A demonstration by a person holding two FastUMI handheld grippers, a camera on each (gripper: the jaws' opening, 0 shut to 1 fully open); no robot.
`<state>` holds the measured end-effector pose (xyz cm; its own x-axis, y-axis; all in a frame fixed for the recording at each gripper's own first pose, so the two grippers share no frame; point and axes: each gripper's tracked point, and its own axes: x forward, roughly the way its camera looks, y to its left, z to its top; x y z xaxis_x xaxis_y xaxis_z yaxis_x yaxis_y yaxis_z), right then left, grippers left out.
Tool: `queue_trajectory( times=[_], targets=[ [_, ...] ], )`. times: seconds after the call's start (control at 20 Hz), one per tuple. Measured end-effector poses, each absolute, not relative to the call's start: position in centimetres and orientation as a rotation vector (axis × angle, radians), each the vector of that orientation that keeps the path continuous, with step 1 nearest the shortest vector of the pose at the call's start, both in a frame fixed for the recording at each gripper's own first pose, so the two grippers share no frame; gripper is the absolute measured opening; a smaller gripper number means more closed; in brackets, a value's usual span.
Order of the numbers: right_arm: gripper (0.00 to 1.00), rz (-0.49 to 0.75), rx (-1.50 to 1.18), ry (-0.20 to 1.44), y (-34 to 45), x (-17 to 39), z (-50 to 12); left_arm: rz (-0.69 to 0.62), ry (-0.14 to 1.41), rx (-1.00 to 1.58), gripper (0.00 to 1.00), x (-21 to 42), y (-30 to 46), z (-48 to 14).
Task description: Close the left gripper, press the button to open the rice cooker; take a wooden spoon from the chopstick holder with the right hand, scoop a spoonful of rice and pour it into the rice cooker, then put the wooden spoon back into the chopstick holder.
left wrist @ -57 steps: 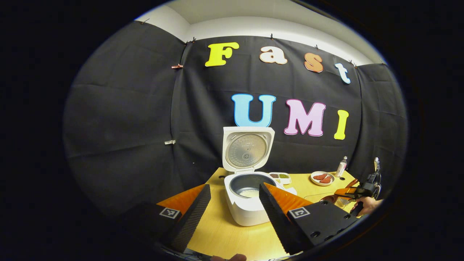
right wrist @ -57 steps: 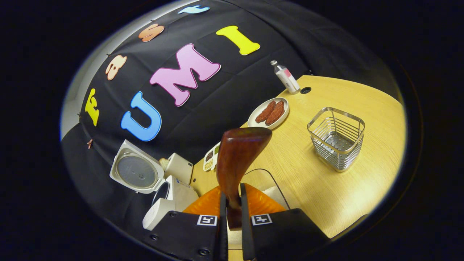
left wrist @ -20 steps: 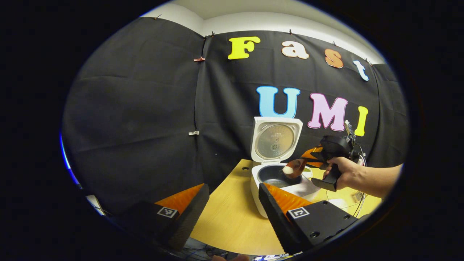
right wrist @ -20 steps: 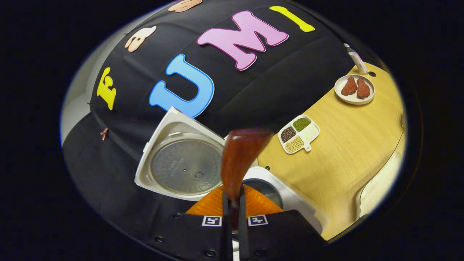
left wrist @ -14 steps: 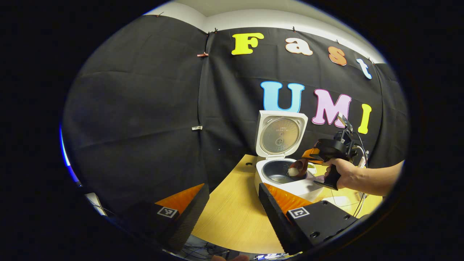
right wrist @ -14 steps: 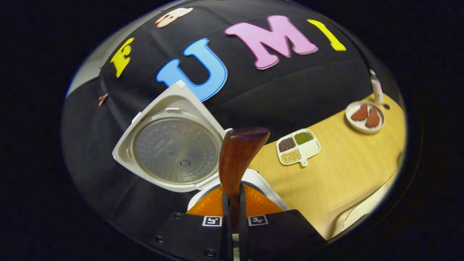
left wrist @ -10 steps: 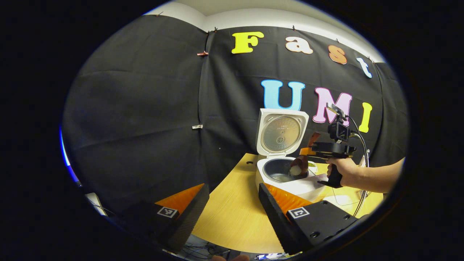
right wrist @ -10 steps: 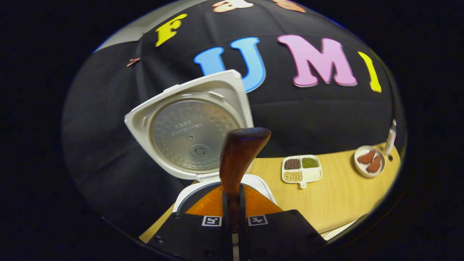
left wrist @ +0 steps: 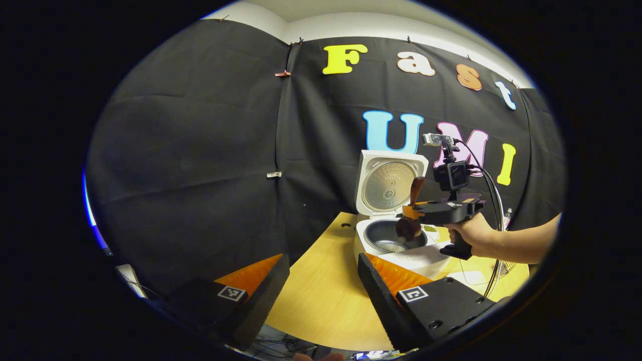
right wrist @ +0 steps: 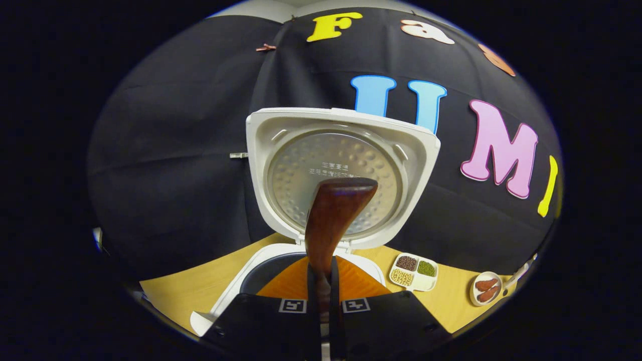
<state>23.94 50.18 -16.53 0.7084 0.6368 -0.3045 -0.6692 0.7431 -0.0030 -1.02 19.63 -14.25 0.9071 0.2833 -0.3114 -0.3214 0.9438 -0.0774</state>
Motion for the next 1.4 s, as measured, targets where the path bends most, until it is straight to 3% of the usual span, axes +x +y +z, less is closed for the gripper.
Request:
queue_trajectory(
  times=[0.3,0.35,0.4,0.7,1.05,1.1,1.15,1.2,1.25,1.4],
  targets=[
    [0.11,0.780,-0.239,0.245,51.0,23.2,-16.0,0.307,0.294,-0.142,0.95,-1.0,19.3,-14.4],
    [0.15,0.788,-0.261,0.235,51.1,23.0,-15.9,0.308,0.294,-0.145,0.95,-1.1,19.3,-14.6],
    [0.11,0.799,-0.288,0.224,51.3,22.9,-15.9,0.307,0.294,-0.148,0.95,-1.1,19.4,-14.5],
    [0.11,0.856,-0.451,0.147,52.1,21.3,-15.7,0.313,0.292,-0.149,0.95,-1.6,19.4,-14.6],
    [0.11,0.841,-0.543,0.076,52.0,20.9,-14.5,0.317,0.290,-0.151,0.95,-2.5,19.3,-14.7],
    [0.07,0.840,-0.548,0.061,52.0,20.9,-14.2,0.318,0.291,-0.150,0.95,-2.7,19.3,-14.6],
    [0.11,0.839,-0.552,0.044,51.9,20.7,-13.8,0.319,0.290,-0.148,0.95,-2.9,19.3,-14.6],
    [0.07,0.836,-0.555,0.029,51.8,20.7,-13.4,0.319,0.288,-0.148,0.95,-3.0,19.3,-14.6],
    [0.11,0.832,-0.557,0.020,51.7,20.7,-13.2,0.319,0.286,-0.148,0.95,-3.2,19.2,-14.5],
    [0.11,0.819,-0.552,0.025,51.2,20.9,-13.0,0.321,0.288,-0.146,0.95,-3.6,19.2,-14.5]
  ],
)
